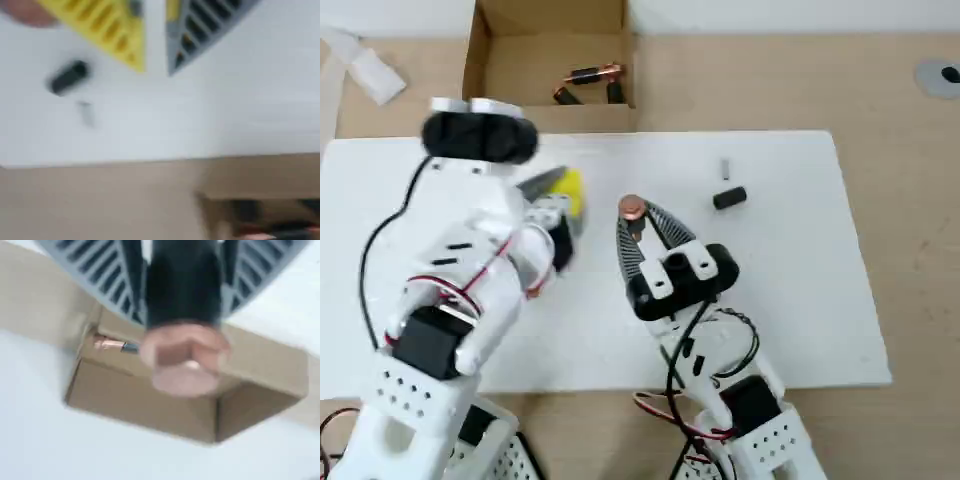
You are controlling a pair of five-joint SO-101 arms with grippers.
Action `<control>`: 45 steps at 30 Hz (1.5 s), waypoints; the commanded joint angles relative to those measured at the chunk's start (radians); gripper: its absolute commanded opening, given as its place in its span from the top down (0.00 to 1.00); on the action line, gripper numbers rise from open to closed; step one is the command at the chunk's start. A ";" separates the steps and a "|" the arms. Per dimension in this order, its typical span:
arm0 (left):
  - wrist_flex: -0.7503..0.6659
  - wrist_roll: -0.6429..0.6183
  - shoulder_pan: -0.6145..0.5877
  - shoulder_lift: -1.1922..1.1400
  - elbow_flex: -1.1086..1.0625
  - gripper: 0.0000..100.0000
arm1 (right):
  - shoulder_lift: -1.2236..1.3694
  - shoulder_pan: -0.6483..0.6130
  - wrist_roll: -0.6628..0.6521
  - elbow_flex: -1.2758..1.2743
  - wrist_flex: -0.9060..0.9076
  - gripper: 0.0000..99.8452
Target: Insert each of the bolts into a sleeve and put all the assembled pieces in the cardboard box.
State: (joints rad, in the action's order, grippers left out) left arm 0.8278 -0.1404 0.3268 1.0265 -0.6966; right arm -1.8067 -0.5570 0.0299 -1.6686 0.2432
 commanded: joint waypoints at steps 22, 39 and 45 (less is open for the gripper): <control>0.328 0.296 -0.511 0.010 -0.077 0.99 | 1.500 0.074 0.018 1.343 -0.207 0.99; 0.348 0.344 -0.505 0.010 -0.080 1.00 | 2.625 0.173 0.055 2.365 -0.270 0.99; 0.348 0.342 -0.505 0.010 -0.080 1.00 | 3.008 0.168 0.023 2.779 -0.209 0.99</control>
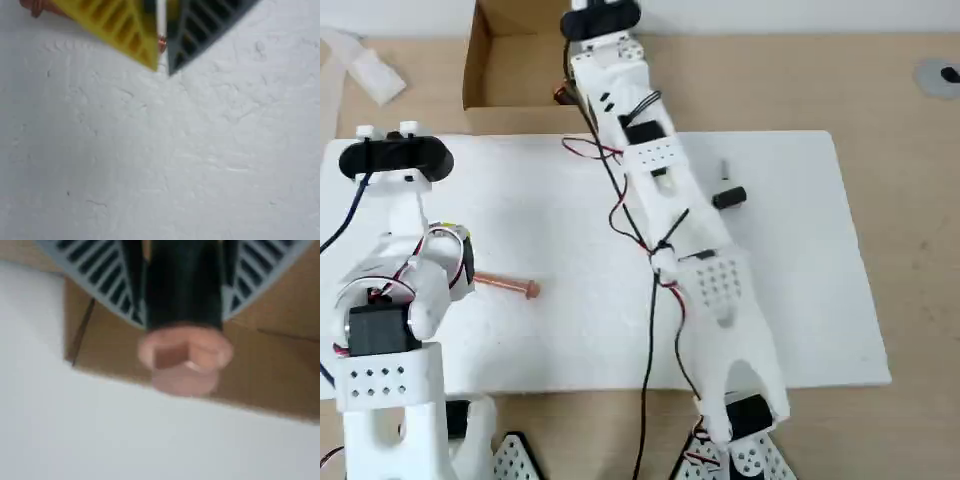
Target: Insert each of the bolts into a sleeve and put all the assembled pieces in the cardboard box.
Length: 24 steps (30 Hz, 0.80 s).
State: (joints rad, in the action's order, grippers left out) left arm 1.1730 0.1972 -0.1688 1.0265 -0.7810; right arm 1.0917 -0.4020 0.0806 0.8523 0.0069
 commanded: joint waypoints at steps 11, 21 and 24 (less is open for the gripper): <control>0.074 0.005 -0.009 0.010 -0.012 0.99 | 0.486 0.008 -0.080 0.754 0.319 0.79; 0.173 0.018 -0.014 0.001 0.060 0.89 | 0.390 0.001 -0.077 0.816 0.574 0.74; 0.282 0.157 0.005 -0.002 0.143 0.88 | 0.285 0.004 -0.077 0.816 0.701 0.74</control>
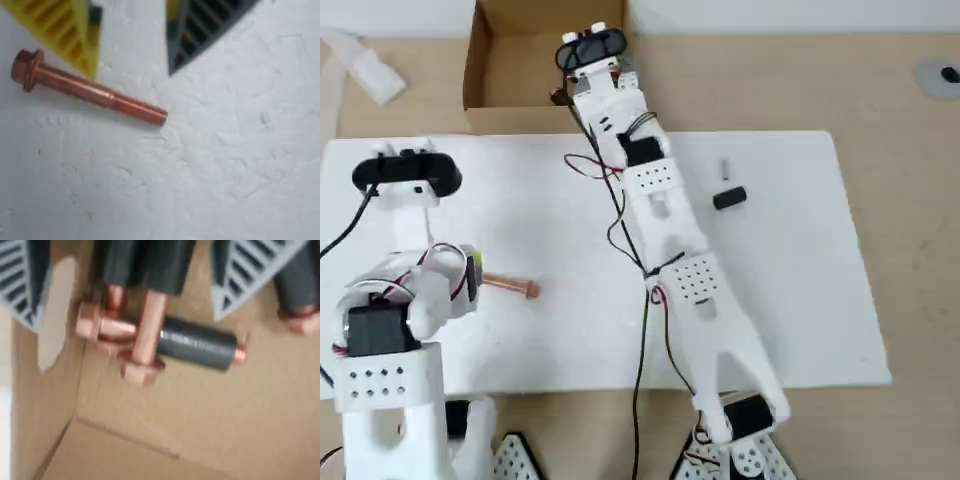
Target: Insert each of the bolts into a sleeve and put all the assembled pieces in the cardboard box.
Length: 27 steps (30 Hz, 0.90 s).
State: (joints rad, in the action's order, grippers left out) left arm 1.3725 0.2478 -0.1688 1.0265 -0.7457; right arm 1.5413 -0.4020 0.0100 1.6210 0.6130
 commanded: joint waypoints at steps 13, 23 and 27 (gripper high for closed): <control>0.381 0.747 0.183 -0.268 0.307 0.88 | -0.773 0.150 -0.009 0.047 0.859 0.74; 0.299 0.979 0.186 -0.483 0.301 0.78 | -1.145 0.470 -0.054 0.018 1.175 0.74; 0.245 1.119 0.186 -0.576 0.299 0.79 | -1.268 0.527 -0.138 -0.065 1.177 0.74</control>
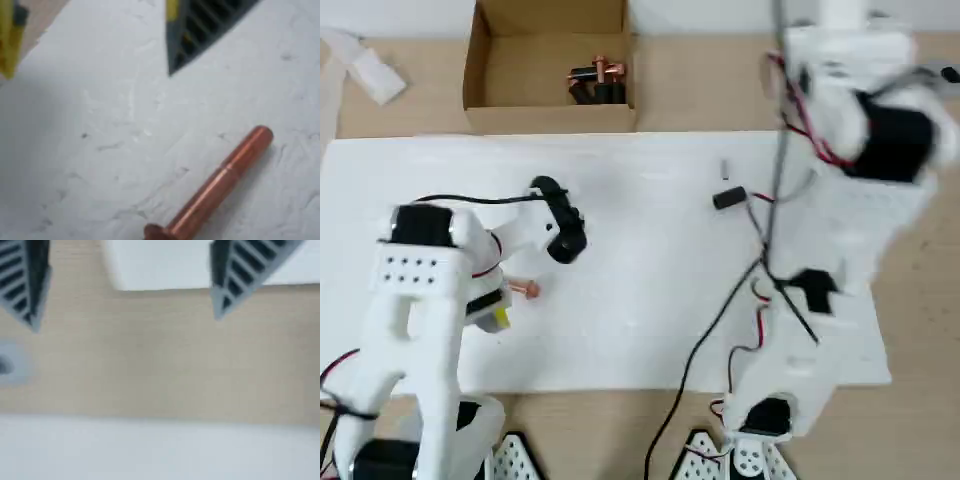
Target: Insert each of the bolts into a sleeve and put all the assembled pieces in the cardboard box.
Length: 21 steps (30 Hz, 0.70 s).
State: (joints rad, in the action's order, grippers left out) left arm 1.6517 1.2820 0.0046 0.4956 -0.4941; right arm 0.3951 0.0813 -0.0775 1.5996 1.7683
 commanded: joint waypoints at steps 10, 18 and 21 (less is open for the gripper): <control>-0.143 0.310 0.009 -0.286 0.055 0.79 | -0.357 0.036 -0.083 -0.430 0.014 0.74; -0.264 0.353 0.015 -0.384 0.055 0.84 | -0.389 0.036 -0.081 -0.475 0.017 0.74; -0.264 0.354 0.028 -0.406 0.058 0.84 | -0.384 0.028 -0.080 -0.476 0.015 0.74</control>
State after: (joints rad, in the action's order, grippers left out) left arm 1.3986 1.5766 0.0092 0.0936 -0.4925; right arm 0.0483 0.1074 -0.1557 1.1285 1.7683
